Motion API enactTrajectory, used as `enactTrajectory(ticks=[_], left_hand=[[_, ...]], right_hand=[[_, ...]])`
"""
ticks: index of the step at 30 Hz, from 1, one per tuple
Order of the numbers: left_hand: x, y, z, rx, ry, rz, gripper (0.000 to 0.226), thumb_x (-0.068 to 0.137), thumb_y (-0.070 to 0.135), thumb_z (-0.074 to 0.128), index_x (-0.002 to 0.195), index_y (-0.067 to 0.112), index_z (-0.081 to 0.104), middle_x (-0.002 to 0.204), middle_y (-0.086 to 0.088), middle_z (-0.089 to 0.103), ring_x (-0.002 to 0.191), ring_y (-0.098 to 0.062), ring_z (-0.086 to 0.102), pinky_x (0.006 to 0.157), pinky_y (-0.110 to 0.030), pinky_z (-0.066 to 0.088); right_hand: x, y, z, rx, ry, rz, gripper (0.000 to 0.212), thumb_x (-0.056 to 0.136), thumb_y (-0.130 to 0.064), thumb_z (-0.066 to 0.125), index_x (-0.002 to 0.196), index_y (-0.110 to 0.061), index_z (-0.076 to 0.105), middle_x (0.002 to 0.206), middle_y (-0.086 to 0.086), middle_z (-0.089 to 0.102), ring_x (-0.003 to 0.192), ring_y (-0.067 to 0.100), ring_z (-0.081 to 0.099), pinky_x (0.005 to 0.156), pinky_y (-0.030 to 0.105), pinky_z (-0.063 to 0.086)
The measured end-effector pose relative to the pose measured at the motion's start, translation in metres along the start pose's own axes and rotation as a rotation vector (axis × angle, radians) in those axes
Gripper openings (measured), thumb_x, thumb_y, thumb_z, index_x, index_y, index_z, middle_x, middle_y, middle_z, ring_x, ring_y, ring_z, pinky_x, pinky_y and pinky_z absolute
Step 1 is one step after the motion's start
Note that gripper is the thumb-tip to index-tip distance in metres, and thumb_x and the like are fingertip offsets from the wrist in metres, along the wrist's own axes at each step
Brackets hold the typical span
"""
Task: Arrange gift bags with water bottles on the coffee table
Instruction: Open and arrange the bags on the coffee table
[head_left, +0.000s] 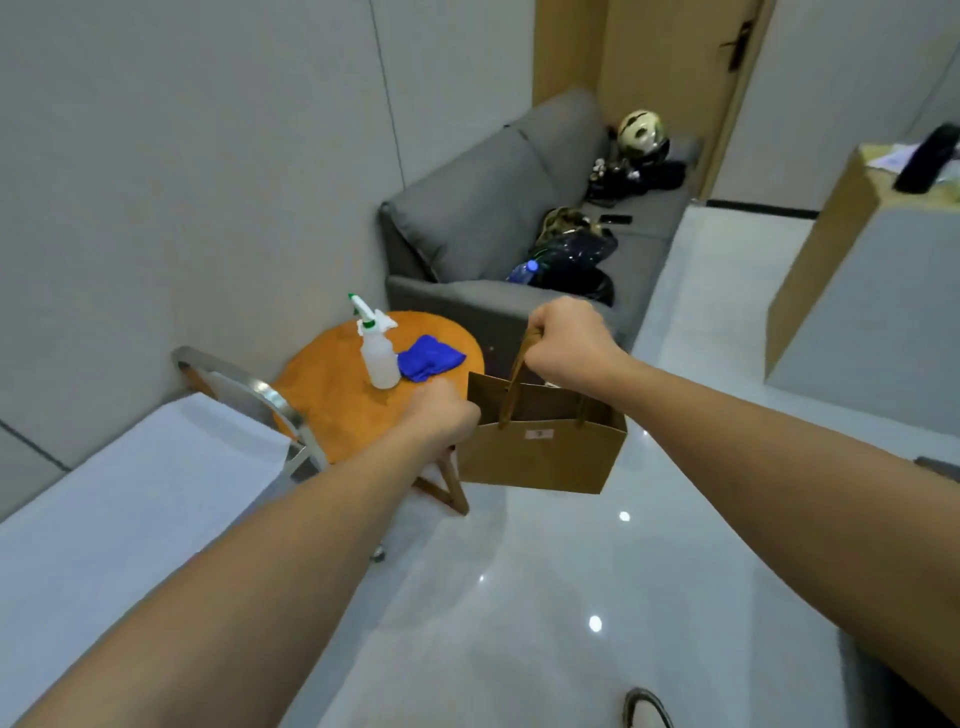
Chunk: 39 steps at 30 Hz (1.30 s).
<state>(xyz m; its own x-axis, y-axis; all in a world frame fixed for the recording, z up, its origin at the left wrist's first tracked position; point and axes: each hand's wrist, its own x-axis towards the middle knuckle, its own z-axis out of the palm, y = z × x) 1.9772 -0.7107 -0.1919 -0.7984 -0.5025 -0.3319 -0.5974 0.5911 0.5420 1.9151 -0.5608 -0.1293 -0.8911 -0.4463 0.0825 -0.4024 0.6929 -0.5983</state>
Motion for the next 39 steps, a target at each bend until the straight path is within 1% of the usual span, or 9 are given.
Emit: enactTrajectory(ticks=[3, 7, 12, 19, 23, 27, 31, 34, 39], left_hand=[[-0.002, 0.073, 0.032, 0.142, 0.003, 0.113, 0.011, 0.096, 0.021, 0.056, 0.091, 0.012, 0.061, 0.086, -0.009, 0.064, 0.073, -0.021, 0.065, 0.053, -0.028, 0.052], [-0.011, 0.169, 0.086, 0.262, -0.02, 0.263, 0.014, 0.097, 0.024, 0.055, 0.086, 0.017, 0.061, 0.084, -0.005, 0.065, 0.077, -0.021, 0.066, 0.068, -0.033, 0.058], [-0.027, 0.276, 0.17, 0.376, -0.017, 0.428, 0.011, 0.097, 0.026, 0.058, 0.095, 0.016, 0.064, 0.085, -0.004, 0.063, 0.074, -0.02, 0.064, 0.058, -0.03, 0.05], [-0.052, 0.389, 0.291, 0.459, -0.202, 0.594, 0.011, 0.094, 0.021, 0.058, 0.084, 0.017, 0.058, 0.081, -0.004, 0.061, 0.07, -0.019, 0.061, 0.055, -0.028, 0.05], [-0.065, 0.441, 0.356, 0.53, -0.319, 0.676, 0.004, 0.087, 0.016, 0.06, 0.085, 0.013, 0.059, 0.08, -0.006, 0.06, 0.074, -0.023, 0.063, 0.06, -0.031, 0.054], [-0.071, 0.488, 0.418, 0.589, -0.46, 0.776, 0.012, 0.085, 0.014, 0.057, 0.075, 0.013, 0.051, 0.078, -0.007, 0.057, 0.068, -0.023, 0.058, 0.053, -0.029, 0.044], [-0.064, 0.528, 0.484, 0.635, -0.584, 0.869, 0.012, 0.084, 0.017, 0.055, 0.073, 0.014, 0.05, 0.082, -0.009, 0.06, 0.074, -0.028, 0.063, 0.062, -0.032, 0.051], [-0.058, 0.558, 0.529, 0.677, -0.692, 0.937, 0.012, 0.077, 0.025, 0.053, 0.082, 0.015, 0.056, 0.091, -0.011, 0.065, 0.083, -0.032, 0.067, 0.074, -0.036, 0.06], [-0.062, 0.609, 0.58, 0.751, -0.84, 1.013, 0.02, 0.071, 0.021, 0.057, 0.082, 0.009, 0.068, 0.084, -0.011, 0.068, 0.074, -0.029, 0.068, 0.069, -0.036, 0.062]], right_hand=[[-0.01, 0.044, -0.049, 0.003, 0.099, 0.058, 0.019, 0.076, 0.0, 0.064, 0.065, -0.015, 0.064, 0.069, 0.008, 0.062, 0.07, 0.023, 0.063, 0.057, 0.035, 0.058], [-0.027, 0.112, -0.111, 0.004, 0.183, 0.131, 0.025, 0.08, 0.0, 0.065, 0.065, -0.018, 0.059, 0.07, 0.005, 0.059, 0.07, 0.019, 0.061, 0.057, 0.031, 0.054], [-0.045, 0.215, -0.179, -0.002, 0.232, 0.29, 0.024, 0.081, 0.001, 0.062, 0.064, -0.015, 0.057, 0.066, 0.005, 0.056, 0.065, 0.019, 0.057, 0.052, 0.026, 0.045], [-0.089, 0.35, -0.239, 0.006, 0.315, 0.54, 0.021, 0.079, 0.0, 0.059, 0.066, -0.015, 0.058, 0.067, 0.003, 0.055, 0.07, 0.022, 0.058, 0.054, 0.032, 0.049], [-0.114, 0.412, -0.262, 0.024, 0.362, 0.68, 0.03, 0.083, 0.0, 0.06, 0.063, -0.019, 0.049, 0.068, 0.001, 0.052, 0.069, 0.02, 0.054, 0.051, 0.025, 0.035], [-0.133, 0.476, -0.279, 0.057, 0.431, 0.863, 0.027, 0.078, 0.002, 0.058, 0.061, -0.017, 0.05, 0.066, 0.004, 0.055, 0.067, 0.022, 0.056, 0.049, 0.027, 0.036], [-0.143, 0.534, -0.289, 0.065, 0.461, 1.028, 0.03, 0.08, 0.001, 0.056, 0.057, -0.015, 0.045, 0.065, 0.005, 0.052, 0.065, 0.024, 0.054, 0.049, 0.03, 0.037], [-0.149, 0.571, -0.296, 0.081, 0.463, 1.137, 0.027, 0.08, 0.001, 0.055, 0.059, -0.014, 0.049, 0.069, 0.009, 0.058, 0.069, 0.027, 0.058, 0.048, 0.031, 0.039], [-0.158, 0.614, -0.321, 0.104, 0.521, 1.304, 0.027, 0.078, -0.001, 0.056, 0.059, -0.019, 0.049, 0.068, 0.004, 0.055, 0.07, 0.027, 0.056, 0.049, 0.029, 0.036]])
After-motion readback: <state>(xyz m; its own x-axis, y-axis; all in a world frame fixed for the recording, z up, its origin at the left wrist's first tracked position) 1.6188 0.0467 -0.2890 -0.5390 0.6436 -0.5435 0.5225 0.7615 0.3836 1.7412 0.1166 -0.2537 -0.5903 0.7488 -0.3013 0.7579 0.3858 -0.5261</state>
